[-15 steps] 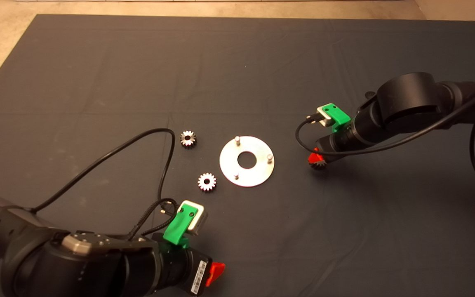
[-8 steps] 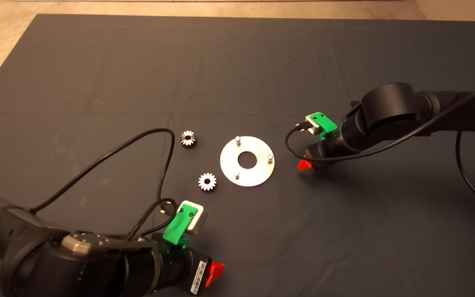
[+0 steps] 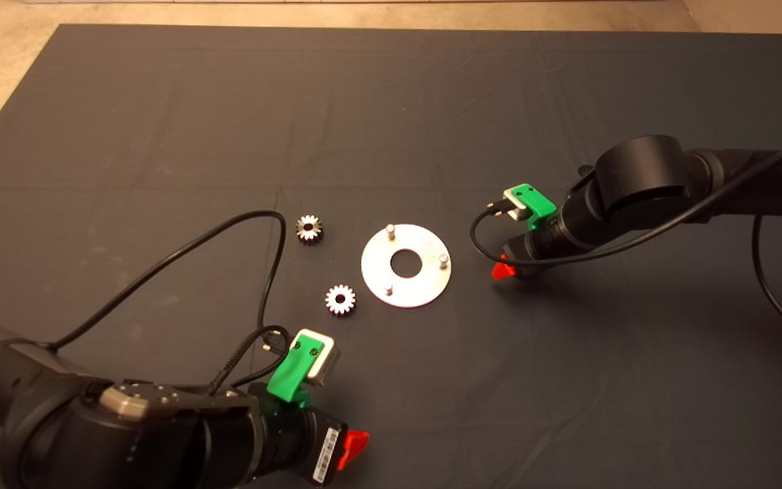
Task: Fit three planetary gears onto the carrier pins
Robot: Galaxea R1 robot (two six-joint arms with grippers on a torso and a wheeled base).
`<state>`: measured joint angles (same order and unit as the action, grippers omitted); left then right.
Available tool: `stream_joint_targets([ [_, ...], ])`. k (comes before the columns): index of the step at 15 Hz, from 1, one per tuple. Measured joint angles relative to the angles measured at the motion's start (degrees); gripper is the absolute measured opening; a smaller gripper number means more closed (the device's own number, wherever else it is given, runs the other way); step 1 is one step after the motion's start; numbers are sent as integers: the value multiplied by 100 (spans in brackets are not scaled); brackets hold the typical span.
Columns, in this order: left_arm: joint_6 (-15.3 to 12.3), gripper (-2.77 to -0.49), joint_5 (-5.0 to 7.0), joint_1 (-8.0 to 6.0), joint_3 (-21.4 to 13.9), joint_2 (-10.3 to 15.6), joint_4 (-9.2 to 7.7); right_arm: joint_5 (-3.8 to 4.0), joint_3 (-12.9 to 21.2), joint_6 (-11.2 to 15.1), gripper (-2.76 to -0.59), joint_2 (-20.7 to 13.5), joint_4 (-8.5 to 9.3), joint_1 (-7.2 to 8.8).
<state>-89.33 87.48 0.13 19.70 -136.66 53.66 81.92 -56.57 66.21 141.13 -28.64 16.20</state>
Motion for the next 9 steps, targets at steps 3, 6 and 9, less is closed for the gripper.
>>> stream_joint_targets([
  [3, 0, -104, -2, -2, 0, -2, 22, 0, -1, -1, -115, -15, 0, 0],
  [6, 0, -104, -2, -1, 0, -2, 39, 33, -1, -14, -115, -48, -2, 0],
  [9, 0, -104, -2, 0, 0, -2, 48, 40, -2, -18, -115, -52, -2, 0],
])
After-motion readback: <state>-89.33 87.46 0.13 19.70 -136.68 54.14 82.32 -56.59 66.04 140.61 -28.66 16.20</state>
